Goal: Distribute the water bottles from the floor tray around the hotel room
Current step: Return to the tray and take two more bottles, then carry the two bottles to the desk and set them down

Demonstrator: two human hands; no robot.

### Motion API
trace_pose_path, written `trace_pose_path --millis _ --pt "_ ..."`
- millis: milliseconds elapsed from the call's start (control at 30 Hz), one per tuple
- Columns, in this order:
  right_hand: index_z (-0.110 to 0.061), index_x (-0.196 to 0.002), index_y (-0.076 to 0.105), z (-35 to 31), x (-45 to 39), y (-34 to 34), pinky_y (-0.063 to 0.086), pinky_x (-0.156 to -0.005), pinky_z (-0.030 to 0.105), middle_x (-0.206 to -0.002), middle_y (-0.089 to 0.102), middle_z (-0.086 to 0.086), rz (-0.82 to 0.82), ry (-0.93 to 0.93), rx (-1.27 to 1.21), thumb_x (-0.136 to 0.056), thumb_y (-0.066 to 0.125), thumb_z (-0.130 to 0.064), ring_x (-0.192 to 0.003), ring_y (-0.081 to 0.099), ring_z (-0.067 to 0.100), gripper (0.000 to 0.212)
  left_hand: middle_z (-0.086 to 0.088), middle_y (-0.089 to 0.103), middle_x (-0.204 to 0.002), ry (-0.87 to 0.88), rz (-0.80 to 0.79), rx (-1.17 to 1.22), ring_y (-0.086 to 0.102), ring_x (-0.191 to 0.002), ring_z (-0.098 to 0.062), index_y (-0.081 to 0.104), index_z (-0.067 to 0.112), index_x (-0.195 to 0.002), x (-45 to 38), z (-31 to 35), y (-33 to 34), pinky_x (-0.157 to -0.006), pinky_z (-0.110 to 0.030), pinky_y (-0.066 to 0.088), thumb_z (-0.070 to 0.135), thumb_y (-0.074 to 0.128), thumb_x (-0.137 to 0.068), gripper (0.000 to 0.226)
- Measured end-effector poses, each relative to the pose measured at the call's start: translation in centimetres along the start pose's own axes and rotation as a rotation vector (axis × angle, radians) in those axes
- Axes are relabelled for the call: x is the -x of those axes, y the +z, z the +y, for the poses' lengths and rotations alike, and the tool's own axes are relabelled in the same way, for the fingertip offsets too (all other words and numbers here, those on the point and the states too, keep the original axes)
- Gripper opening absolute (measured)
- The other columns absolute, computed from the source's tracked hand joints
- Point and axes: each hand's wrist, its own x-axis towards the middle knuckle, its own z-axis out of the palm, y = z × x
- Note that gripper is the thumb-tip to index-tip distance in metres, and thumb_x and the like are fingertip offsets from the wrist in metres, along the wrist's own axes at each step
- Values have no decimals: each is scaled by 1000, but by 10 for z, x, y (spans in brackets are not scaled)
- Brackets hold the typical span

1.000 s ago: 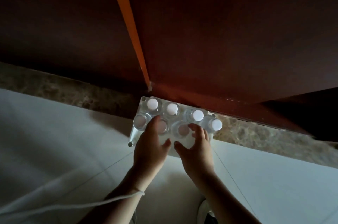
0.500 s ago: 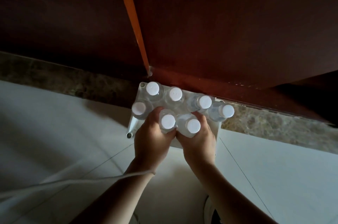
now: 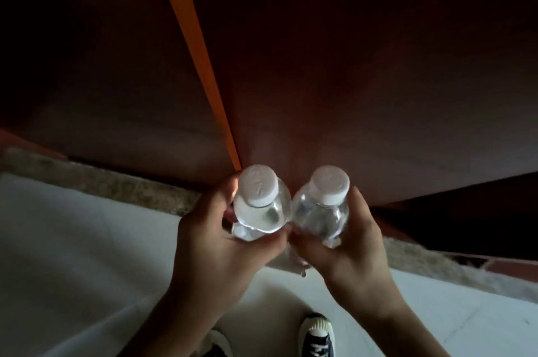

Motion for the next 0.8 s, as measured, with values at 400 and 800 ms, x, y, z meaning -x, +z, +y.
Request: trace_pose_path --millis 400,800 --pt "-24 -106 59 -451 49 -160 54 -64 20 -82 72 -9 -92 -394 -405 -68 71 -3 -73 68 4 45 8 74 -84 325 73 467 70 -78 -3 67 46 -85 -5 438 -205 -66 -19 56 33 77 -58 31" --pt "-15 -107 60 -654 125 -214 55 -62 21 -77 70 -8 -27 -648 -496 -71 68 -11 -69 68 7 37 -6 73 -99 528 -29 536 72 -92 -22 66 35 -94 32 609 -331 -79 -43 59 28 72 -73 23"
